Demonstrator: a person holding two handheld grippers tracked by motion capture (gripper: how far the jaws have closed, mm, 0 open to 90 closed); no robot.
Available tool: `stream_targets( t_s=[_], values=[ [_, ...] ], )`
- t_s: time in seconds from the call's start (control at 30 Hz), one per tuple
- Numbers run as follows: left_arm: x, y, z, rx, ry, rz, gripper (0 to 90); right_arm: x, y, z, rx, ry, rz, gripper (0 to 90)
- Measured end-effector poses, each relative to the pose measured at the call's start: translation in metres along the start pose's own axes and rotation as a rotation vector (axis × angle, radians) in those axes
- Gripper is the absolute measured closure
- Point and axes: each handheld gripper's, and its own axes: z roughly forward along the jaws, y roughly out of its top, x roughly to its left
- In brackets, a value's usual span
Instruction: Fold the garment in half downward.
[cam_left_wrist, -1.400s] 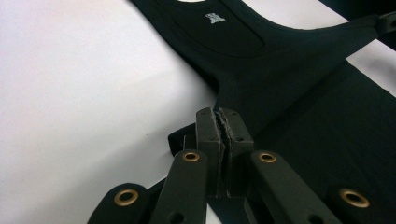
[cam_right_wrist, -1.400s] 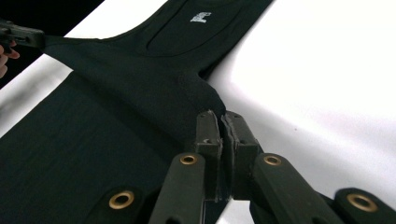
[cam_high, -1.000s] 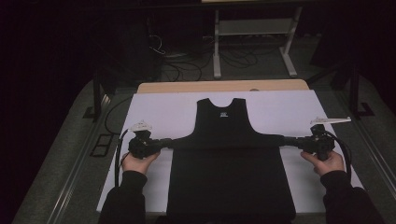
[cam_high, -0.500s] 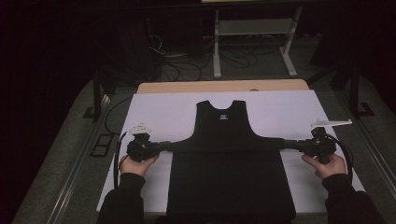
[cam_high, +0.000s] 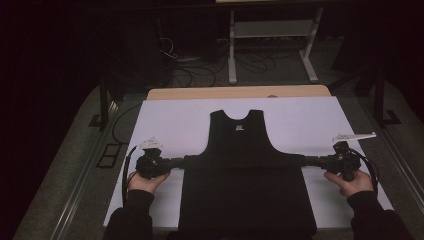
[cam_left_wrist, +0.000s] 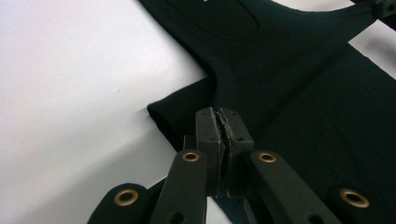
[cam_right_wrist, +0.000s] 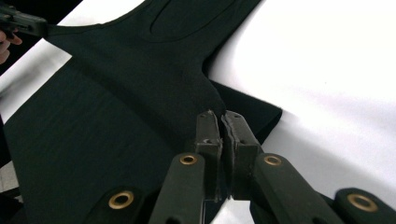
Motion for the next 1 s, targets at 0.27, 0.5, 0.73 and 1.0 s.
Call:
stream_targets(
  t_s=[0.27, 0.5, 0.73, 1.0],
  values=[
    [0.000, -0.007, 0.002, 0.035, -0.008, -0.014, 86.6, 0.000, -0.007, 0.004, 0.057, 0.010, 0.017, 84.2],
    [-0.001, -0.010, 0.002, 0.054, -0.009, -0.017, 86.6, 0.002, -0.011, 0.006, 0.086, 0.018, 0.027, 84.1],
    [-0.003, -0.013, 0.001, 0.059, -0.014, -0.020, 86.6, 0.004, -0.015, 0.004, 0.095, 0.020, 0.029, 84.1],
    [-0.004, -0.016, 0.003, 0.084, -0.023, -0.026, 86.5, 0.004, -0.017, 0.004, 0.109, 0.018, 0.032, 84.0]
  ],
)
